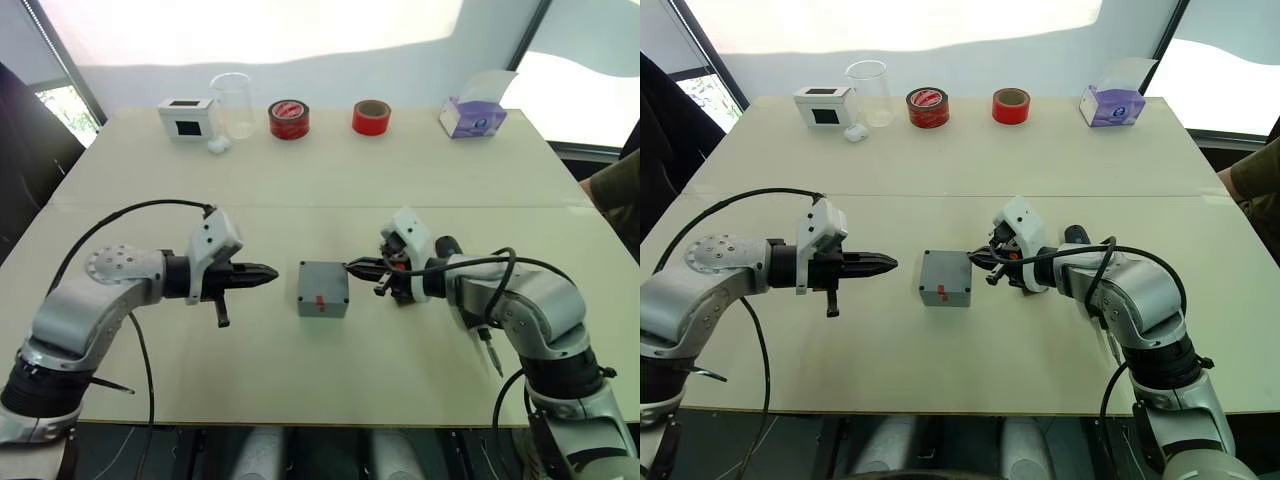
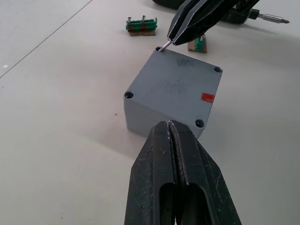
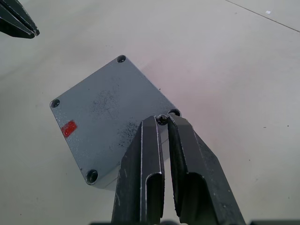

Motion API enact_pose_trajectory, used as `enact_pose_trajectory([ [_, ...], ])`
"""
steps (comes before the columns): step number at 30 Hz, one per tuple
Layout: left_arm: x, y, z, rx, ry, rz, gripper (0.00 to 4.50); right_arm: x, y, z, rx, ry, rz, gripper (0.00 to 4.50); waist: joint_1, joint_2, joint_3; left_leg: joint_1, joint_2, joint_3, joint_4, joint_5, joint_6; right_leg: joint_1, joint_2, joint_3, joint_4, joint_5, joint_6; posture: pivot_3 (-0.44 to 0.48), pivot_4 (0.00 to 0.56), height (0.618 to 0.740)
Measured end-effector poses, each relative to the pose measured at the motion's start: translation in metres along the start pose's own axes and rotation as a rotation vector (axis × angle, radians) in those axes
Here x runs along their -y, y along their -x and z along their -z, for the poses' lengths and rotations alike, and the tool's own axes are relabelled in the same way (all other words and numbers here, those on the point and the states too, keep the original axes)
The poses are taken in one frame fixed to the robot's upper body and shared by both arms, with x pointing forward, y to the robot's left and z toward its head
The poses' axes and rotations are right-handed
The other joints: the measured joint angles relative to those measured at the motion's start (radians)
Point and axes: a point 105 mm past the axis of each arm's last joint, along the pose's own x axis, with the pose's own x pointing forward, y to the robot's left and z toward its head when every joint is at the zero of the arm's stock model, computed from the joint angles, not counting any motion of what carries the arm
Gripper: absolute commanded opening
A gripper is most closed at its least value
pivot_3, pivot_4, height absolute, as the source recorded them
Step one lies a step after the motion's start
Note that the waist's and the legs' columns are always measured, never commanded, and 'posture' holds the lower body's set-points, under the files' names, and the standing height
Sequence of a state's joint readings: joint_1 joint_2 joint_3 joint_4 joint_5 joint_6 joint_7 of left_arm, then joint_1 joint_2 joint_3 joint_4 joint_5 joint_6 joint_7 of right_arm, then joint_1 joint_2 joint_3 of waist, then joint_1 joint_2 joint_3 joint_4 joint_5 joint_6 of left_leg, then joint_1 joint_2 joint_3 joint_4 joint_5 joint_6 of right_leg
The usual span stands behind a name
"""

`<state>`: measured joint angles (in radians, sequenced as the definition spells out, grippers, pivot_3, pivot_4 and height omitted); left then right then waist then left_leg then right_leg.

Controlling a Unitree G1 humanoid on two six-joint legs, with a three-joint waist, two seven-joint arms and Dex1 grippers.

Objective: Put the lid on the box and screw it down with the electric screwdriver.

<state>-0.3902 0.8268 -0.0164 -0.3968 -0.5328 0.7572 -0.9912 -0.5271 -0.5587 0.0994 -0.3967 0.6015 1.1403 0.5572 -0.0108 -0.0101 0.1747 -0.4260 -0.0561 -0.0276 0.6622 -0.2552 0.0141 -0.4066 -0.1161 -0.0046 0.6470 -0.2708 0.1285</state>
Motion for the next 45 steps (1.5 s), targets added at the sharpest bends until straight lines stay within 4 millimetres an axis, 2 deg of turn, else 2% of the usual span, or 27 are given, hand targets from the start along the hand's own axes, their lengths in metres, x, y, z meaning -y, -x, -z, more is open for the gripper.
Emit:
enact_pose_trajectory([
  [8, 0.0, -0.001, 0.0, 0.0, -0.004, -0.015, 0.0, 0.002, -0.002, -0.003, -0.003, -0.007, 0.0, 0.11, 0.0, 0.0, 0.0, 0.0, 0.0, 0.0, 0.0, 0.0, 0.0, 0.0, 0.0, 0.0, 0.0, 0.0, 0.0, 0.0, 0.15, 0.74],
  [27, 0.001, -0.006, 0.004, 0.011, 0.018, -0.036, 0.0, 0.009, -0.003, -0.011, -0.09, -0.248, -0.032, 0.11, -0.001, 0.0, 0.0, 0.0, 0.0, 0.0, -0.001, 0.0, 0.0, -0.001, -0.001, 0.0, 0.0, 0.0, 0.0, 0.0, 0.15, 0.74],
  [34, 0.008, -0.01, 0.008, 0.028, 0.035, -0.048, 0.0, 0.013, -0.005, -0.02, -0.121, -0.358, -0.069, 0.11, -0.002, 0.0, 0.0, 0.0, 0.0, 0.0, -0.002, 0.0, -0.001, -0.002, -0.001, 0.001, 0.0, 0.0, 0.0, 0.0, 0.15, 0.74],
  [45, 0.015, -0.015, 0.012, 0.055, 0.068, -0.071, 0.0, 0.014, -0.002, -0.019, -0.224, -0.324, -0.078, 0.11, -0.001, 0.0, 0.0, 0.0, -0.001, 0.0, -0.002, 0.0, -0.001, -0.002, -0.001, 0.001, 0.0, 0.0, 0.0, 0.0, 0.15, 0.74],
])
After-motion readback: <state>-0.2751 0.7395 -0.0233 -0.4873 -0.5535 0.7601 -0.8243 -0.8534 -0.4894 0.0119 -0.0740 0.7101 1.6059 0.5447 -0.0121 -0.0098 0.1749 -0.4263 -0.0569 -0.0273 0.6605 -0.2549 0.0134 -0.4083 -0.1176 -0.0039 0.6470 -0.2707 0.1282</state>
